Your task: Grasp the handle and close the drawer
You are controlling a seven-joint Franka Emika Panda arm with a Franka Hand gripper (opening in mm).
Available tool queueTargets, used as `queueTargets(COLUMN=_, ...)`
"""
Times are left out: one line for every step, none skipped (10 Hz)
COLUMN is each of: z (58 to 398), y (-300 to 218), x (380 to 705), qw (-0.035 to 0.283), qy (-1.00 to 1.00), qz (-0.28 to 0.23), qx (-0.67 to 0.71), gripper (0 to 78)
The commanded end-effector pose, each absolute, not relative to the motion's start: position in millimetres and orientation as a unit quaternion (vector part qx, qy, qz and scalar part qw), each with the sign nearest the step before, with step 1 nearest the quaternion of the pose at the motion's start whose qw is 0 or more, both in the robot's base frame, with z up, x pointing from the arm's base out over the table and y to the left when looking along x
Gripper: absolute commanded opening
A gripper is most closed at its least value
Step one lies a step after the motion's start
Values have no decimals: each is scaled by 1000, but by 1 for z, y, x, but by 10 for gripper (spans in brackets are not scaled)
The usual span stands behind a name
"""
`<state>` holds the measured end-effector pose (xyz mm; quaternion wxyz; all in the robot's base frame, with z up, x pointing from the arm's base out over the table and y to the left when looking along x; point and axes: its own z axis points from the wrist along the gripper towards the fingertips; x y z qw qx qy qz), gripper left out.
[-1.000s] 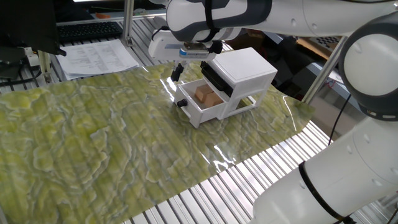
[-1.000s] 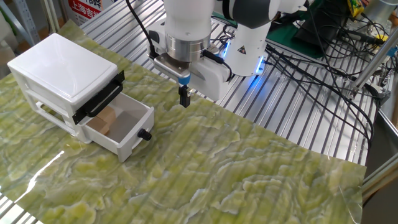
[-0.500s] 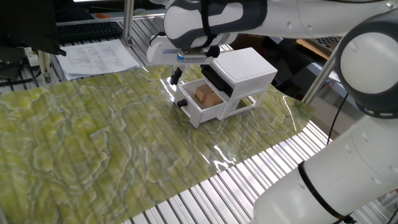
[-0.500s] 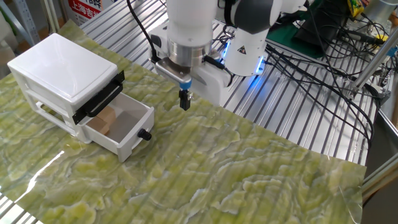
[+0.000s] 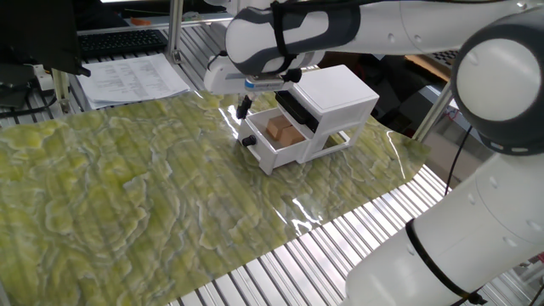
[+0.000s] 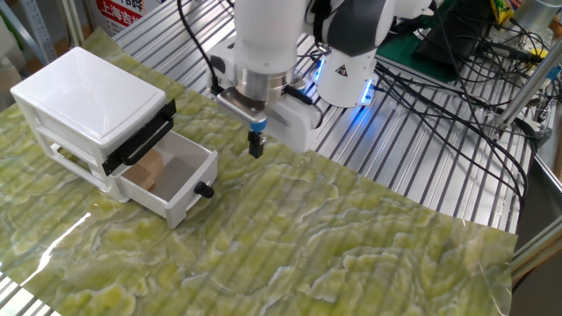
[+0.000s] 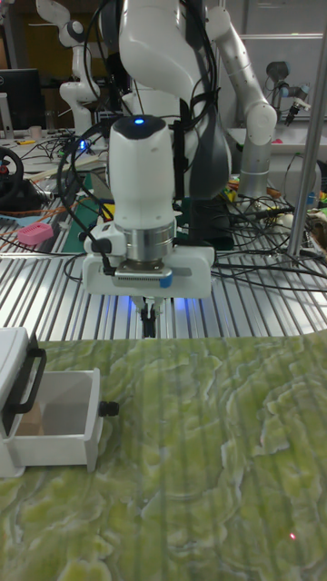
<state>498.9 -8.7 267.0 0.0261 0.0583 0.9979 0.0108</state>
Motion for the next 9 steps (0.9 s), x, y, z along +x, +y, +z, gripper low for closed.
queueTargets(z=263, y=-16, x=502, qw=32, qy=998, qz=3, qx=54, gripper=0)
queueTargets(z=262, y=-17, x=502, qw=30, qy=998, qz=3, qx=52, gripper=0)
queueTargets(z=260, y=-19, x=502, qw=31, qy=998, qz=3, qx=48, gripper=0)
queueTargets(z=258, y=-21, x=502, qw=33, qy=998, qz=2, qx=46, gripper=0)
queueTargets(z=257, y=-24, x=503, qw=33, qy=998, qz=0, qx=44, gripper=0)
queueTargets(z=256, y=-25, x=503, qw=34, qy=999, qz=-2, qx=42, gripper=0)
queueTargets(z=255, y=-27, x=503, qw=34, qy=999, qz=-10, qx=39, gripper=0)
queueTargets(z=255, y=-27, x=503, qw=35, qy=999, qz=-10, qx=39, gripper=0)
queueTargets(z=255, y=-27, x=503, qw=38, qy=998, qz=-15, qx=40, gripper=0)
